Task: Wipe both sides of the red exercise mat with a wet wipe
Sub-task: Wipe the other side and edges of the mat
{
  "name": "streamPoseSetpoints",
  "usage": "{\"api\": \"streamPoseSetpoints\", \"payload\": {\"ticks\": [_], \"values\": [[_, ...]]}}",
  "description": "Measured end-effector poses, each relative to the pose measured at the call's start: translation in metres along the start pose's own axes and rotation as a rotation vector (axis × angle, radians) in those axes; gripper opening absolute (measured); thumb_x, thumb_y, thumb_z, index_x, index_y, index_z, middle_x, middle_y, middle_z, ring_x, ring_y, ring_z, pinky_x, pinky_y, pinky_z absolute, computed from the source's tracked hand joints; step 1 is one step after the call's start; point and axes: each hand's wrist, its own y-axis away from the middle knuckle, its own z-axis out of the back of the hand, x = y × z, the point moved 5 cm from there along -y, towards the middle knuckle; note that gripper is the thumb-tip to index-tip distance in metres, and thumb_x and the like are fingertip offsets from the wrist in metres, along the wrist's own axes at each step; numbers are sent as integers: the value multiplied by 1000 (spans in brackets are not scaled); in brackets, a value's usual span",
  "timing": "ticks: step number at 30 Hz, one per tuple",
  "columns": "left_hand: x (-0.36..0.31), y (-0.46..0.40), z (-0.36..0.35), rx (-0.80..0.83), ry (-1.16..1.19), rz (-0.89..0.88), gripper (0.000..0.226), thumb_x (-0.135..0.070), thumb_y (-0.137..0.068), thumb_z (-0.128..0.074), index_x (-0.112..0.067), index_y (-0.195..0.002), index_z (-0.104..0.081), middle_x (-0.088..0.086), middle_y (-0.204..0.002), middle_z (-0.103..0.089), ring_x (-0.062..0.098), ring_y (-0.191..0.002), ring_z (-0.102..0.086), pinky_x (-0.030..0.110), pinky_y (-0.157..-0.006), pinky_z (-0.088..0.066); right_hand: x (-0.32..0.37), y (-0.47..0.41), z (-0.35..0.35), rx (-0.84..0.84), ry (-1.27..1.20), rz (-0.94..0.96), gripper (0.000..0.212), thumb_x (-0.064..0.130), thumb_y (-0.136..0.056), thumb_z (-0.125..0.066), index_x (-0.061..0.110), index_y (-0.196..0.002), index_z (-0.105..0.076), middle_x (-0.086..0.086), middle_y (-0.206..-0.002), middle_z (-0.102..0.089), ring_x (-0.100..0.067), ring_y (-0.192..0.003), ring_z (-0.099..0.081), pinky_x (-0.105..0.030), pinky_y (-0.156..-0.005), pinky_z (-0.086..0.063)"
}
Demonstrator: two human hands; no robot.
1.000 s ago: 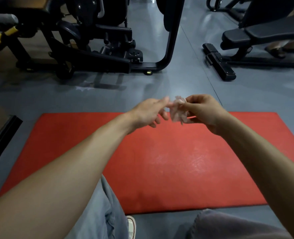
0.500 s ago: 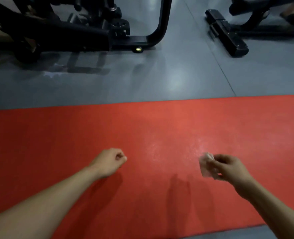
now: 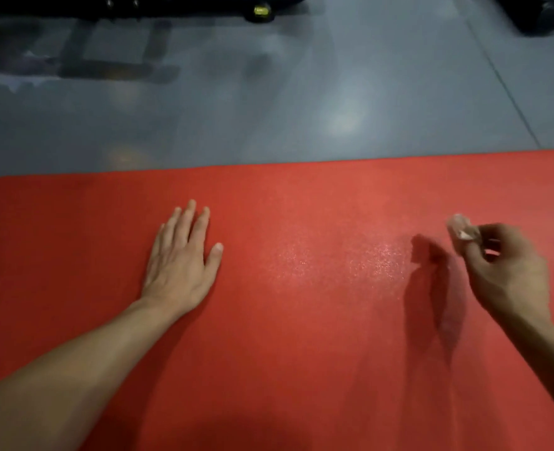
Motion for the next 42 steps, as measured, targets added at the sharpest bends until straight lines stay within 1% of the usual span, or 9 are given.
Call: {"api": "streamPoseSetpoints", "payload": {"ticks": [6,14,22,24,30,35,37,39,42], "values": [[-5,-16,-24,-69,-129,-32,71,-50,-101,-23,-14,-162,-25,11,-170,-19,31,-157,-16,52,-127,-14,8,40,-57,56,-3,164,15,12,-91,-70,14,-105,-73,-4,-110,-70,-29,-100,-66,-36,-83,-49],[-7,-21,-23,-119,-142,-29,71,-49,-100,-27,-13,-161,-29,11,-169,-22,30,-157,-17,52,-127,-14,20,27,-76,37,58,176,7,15,-94,-65,16,-101,-65,-2,-89,-60,-31,-86,-58,-38,-73,-41],[-5,-19,-22,-142,-106,-21,70,-46,-98,-31,-15,-161,-30,9,-169,-22,29,-157,-16,50,-127,-12,174,121,-153,358,-11,1003,14,23,-102,-50,18,-110,-60,0,-89,-57,-24,-75,-55,-39,-69,-45],[-6,-20,-21,-144,-97,-23,70,-46,-98,-32,-15,-160,-30,9,-169,-22,29,-157,-16,50,-127,-11,147,77,-145,292,8,934,15,21,-101,-50,20,-113,-59,-3,-93,-59,-27,-79,-57,-42,-72,-47],[-6,-22,-21,-138,-85,-20,69,-45,-98,-34,-15,-160,-30,8,-169,-22,28,-157,-15,49,-127,-10,67,-42,-106,-59,118,183,8,17,-97,-55,12,-100,-60,-18,-92,-64,-41,-85,-60,-48,-73,-45],[-7,-20,-19,-151,-83,-26,70,-45,-97,-32,-14,-160,-32,9,-169,-24,30,-156,-18,51,-127,-13,193,80,-169,248,27,832,16,19,-94,-63,18,-110,-64,-1,-92,-62,-26,-82,-57,-41,-72,-43],[-6,-21,-19,-151,-86,-31,70,-45,-96,-33,-14,-160,-33,9,-169,-24,30,-157,-18,52,-127,-13,192,88,-171,297,47,1007,17,23,-97,-60,22,-114,-61,2,-96,-61,-24,-84,-57,-40,-73,-42],[-6,-21,-19,-148,-80,-27,70,-45,-96,-33,-14,-160,-32,9,-169,-23,29,-157,-17,51,-127,-12,155,44,-154,211,84,891,18,21,-95,-64,24,-112,-60,1,-95,-65,-28,-83,-59,-41,-71,-43],[-7,-22,-19,-136,-85,-26,70,-44,-97,-33,-15,-160,-31,9,-169,-22,28,-157,-16,52,-127,-12,86,-38,-112,7,233,455,7,18,-94,-63,16,-100,-60,-17,-75,-62,-41,-68,-59,-44,-59,-44]]}}
